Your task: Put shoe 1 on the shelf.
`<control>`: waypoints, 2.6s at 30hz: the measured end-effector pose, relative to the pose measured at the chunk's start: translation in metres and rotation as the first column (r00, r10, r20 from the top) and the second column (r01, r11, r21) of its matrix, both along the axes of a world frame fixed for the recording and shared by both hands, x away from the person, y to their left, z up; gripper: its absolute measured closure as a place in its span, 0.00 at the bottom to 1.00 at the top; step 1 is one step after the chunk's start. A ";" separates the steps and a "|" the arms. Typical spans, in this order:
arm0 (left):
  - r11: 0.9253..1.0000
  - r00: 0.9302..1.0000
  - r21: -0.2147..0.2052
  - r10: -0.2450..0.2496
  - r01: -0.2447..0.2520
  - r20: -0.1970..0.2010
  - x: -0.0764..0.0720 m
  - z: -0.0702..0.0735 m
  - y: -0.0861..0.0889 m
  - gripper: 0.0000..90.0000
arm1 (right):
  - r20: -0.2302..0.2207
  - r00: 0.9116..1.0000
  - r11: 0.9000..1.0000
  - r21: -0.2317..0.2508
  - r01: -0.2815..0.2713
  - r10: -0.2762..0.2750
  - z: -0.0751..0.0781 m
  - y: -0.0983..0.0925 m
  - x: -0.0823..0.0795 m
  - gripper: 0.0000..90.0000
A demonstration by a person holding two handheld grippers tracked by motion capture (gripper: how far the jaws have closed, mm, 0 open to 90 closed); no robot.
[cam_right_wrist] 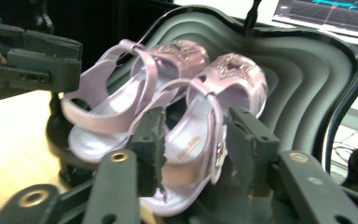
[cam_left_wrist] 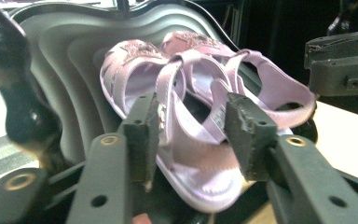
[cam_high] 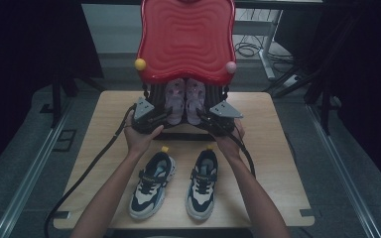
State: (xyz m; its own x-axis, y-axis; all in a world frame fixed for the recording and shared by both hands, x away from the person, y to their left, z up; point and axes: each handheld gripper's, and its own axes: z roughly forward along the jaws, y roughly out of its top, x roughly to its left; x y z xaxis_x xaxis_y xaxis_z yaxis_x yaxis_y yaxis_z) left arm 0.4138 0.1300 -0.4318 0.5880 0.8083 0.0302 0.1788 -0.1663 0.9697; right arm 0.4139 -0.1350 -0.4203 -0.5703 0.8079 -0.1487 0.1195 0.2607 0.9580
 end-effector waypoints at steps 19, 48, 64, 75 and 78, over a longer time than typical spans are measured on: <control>0.998 0.997 0.022 -0.056 0.058 -0.059 -0.015 -0.009 0.007 0.94 | -0.085 0.991 0.994 -0.042 -0.103 0.100 -0.012 -0.010 -0.013 0.94; 0.970 0.968 0.149 -0.165 0.194 -0.188 -0.005 -0.038 -0.005 1.00 | -0.219 0.964 0.967 -0.173 -0.188 0.148 -0.045 0.008 0.005 1.00; 0.963 0.963 0.167 -0.174 0.210 -0.207 0.004 -0.044 -0.012 1.00 | -0.217 0.966 0.963 -0.196 -0.186 0.142 -0.050 0.009 0.009 1.00; 0.967 0.963 0.149 -0.176 0.208 -0.205 0.006 -0.044 -0.016 1.00 | -0.199 0.969 0.963 -0.192 -0.187 0.148 -0.048 0.011 0.008 1.00; 0.969 0.963 0.141 -0.171 0.202 -0.208 0.008 -0.044 -0.016 1.00 | -0.205 0.968 0.964 -0.192 -0.185 0.145 -0.049 0.010 0.009 1.00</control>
State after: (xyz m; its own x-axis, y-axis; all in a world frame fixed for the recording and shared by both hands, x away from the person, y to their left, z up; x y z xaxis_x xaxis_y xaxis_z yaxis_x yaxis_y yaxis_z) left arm 0.4216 0.1142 -0.4755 0.7352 0.6775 0.0206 0.3107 -0.3639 0.8781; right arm 0.4227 -0.1252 -0.4691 -0.7266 0.6628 -0.1810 0.2301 0.4830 0.8449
